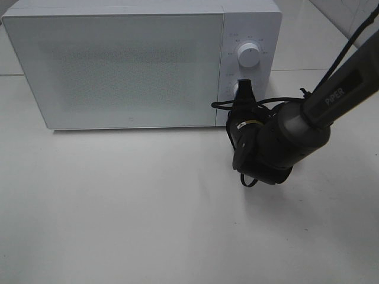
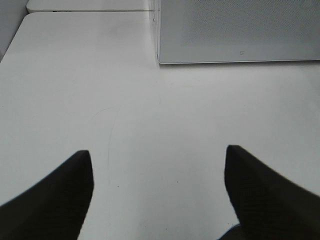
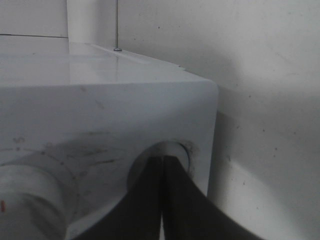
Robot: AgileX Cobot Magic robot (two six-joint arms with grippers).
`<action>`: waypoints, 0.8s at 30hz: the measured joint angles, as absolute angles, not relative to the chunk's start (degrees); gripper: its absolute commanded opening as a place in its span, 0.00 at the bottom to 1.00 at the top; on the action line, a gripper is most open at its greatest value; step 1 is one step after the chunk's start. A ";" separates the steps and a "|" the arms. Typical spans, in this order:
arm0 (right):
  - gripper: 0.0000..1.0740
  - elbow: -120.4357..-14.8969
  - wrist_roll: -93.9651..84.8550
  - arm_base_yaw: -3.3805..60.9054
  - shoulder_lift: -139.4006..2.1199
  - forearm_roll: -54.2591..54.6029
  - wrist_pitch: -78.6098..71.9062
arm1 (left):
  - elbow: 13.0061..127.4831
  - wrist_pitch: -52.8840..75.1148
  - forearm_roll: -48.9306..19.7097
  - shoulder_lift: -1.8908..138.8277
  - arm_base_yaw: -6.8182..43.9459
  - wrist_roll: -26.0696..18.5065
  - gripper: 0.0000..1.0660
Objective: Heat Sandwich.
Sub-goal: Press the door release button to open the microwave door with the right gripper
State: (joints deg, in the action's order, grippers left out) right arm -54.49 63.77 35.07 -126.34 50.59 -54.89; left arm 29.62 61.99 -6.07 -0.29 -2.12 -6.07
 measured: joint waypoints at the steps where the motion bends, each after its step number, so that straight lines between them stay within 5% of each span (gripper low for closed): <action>1: 0.05 -54.60 63.60 34.89 -126.34 50.59 -54.55 | 29.62 61.99 -6.07 -0.29 -2.12 -6.07 0.65; 24: 0.04 -55.23 67.04 32.95 -127.02 46.12 -55.35 | 29.62 61.99 -6.07 -0.29 -2.12 -6.07 0.65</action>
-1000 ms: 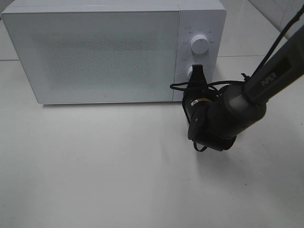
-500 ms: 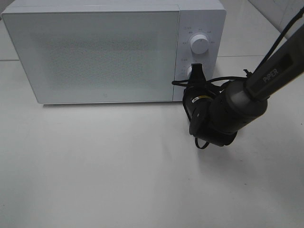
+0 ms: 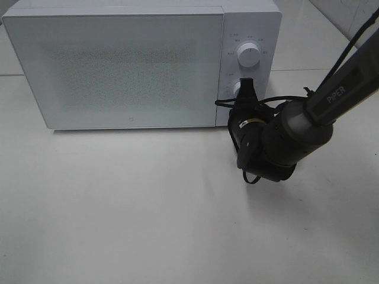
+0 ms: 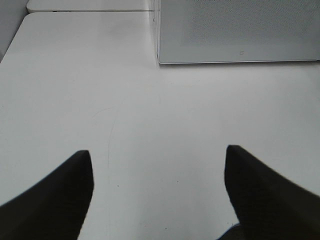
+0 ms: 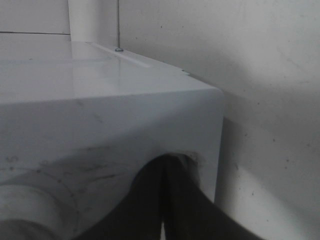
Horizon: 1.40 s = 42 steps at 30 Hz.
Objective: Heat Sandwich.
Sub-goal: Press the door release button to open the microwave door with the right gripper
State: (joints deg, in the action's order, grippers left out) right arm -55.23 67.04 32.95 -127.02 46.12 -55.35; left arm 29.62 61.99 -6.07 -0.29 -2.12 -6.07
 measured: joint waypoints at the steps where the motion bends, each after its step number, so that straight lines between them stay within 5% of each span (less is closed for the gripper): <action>1: 0.01 -55.69 67.09 32.60 -127.08 46.12 -54.83 | 29.62 61.99 -6.07 -0.29 -2.12 -6.07 0.65; 42: 0.01 -56.09 59.47 32.20 -127.02 46.75 -53.57 | 29.62 61.99 -6.07 -0.29 -2.12 -6.07 0.65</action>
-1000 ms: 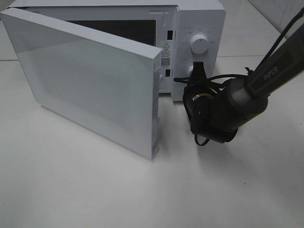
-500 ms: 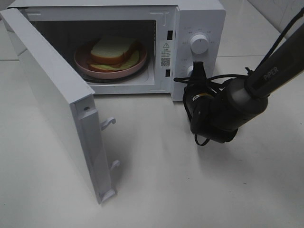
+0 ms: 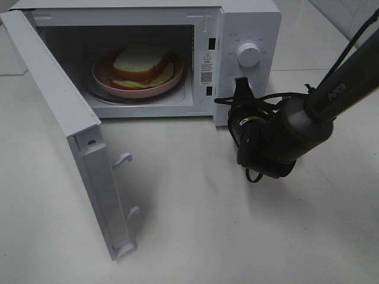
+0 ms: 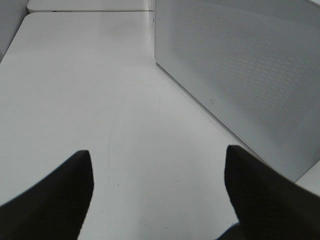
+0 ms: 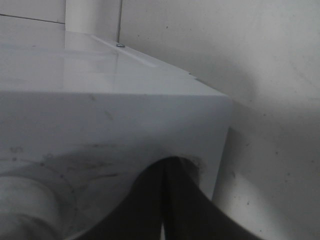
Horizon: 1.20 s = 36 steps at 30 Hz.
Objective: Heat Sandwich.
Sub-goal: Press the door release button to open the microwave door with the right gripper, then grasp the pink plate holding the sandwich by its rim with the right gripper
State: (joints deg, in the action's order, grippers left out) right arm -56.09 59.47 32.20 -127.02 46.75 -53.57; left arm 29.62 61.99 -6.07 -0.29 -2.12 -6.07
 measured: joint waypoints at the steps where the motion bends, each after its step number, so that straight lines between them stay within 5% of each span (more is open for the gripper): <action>1: 0.01 -56.09 59.47 32.26 -127.02 46.75 -53.57 | 29.62 61.99 -6.07 -0.29 -2.12 -6.07 0.65; 36: 0.03 -42.57 56.49 37.87 -119.92 44.00 -67.44 | 29.62 61.99 -6.07 -0.29 -2.12 -6.07 0.65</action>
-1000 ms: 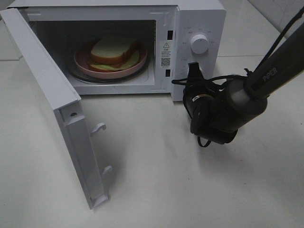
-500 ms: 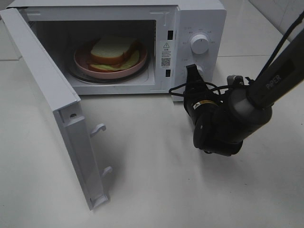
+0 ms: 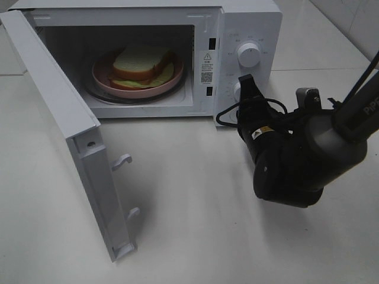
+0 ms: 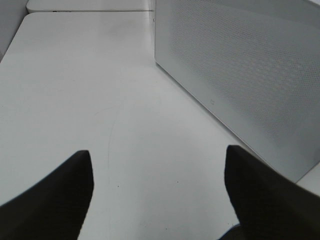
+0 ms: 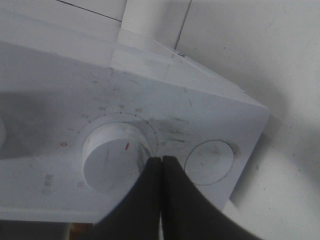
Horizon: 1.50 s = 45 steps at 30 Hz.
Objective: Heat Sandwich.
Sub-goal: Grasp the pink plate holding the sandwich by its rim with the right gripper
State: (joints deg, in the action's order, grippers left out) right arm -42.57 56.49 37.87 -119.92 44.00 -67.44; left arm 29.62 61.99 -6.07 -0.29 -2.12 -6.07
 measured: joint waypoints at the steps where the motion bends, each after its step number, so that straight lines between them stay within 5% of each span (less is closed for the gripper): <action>1: 0.03 -41.48 56.55 38.50 -119.52 44.23 -67.49 | 29.62 61.99 -6.07 -0.29 -2.12 -6.07 0.65; 13: 0.04 -36.33 54.83 38.96 -115.05 45.09 -67.38 | 29.62 61.99 -6.07 -0.29 -2.12 -6.07 0.65; 25: 0.06 -32.72 29.68 38.96 -100.84 45.09 -60.28 | 29.62 61.99 -6.07 -0.29 -2.12 -6.07 0.65; 45: 0.12 -39.99 -23.55 38.90 -91.33 45.03 -14.73 | 29.62 61.99 -6.07 -0.29 -2.12 -6.07 0.65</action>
State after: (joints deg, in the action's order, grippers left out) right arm -39.99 -23.55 38.90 -91.33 45.03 -14.73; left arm 29.62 61.99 -6.07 -0.29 -2.12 -6.07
